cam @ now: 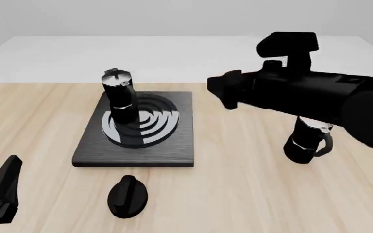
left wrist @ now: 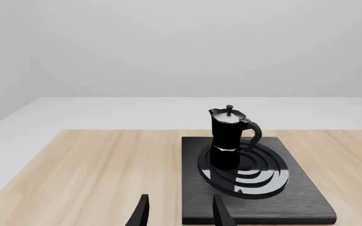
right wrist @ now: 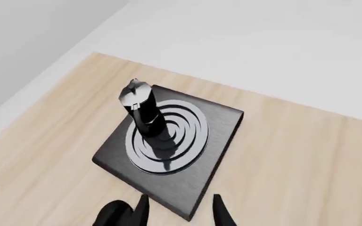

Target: Put both moka pots on the stove.

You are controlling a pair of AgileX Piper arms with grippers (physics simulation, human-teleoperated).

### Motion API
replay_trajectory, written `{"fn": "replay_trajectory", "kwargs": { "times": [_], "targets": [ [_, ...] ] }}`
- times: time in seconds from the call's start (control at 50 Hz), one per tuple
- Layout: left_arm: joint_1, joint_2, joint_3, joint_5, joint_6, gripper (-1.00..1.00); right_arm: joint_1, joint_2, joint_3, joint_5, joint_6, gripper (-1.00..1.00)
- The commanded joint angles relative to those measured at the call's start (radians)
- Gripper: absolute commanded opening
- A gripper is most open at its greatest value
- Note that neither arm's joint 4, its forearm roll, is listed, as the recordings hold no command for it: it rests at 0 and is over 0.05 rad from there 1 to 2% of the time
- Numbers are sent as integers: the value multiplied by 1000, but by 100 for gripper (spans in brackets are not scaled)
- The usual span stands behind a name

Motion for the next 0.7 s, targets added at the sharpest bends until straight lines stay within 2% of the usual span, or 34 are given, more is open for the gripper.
{"fn": "replay_trajectory", "kwargs": {
  "times": [0.02, 0.12, 0.26, 0.34, 0.42, 0.7],
  "targets": [
    [0, 0, 0, 0, 0, 100, -148, -212, 110, 57, -14, 100],
    [0, 0, 0, 0, 0, 100, -212, -313, 131, 110, -32, 100],
    [0, 0, 0, 0, 0, 100, -263, -348, 156, 145, -46, 100],
    [0, 0, 0, 0, 0, 100, -320, -405, 176, 190, -62, 100],
    [0, 0, 0, 0, 0, 100, -317, -401, 188, 184, -63, 100],
    [0, 0, 0, 0, 0, 100, -391, -468, 256, 213, -84, 100]
  ]
}}
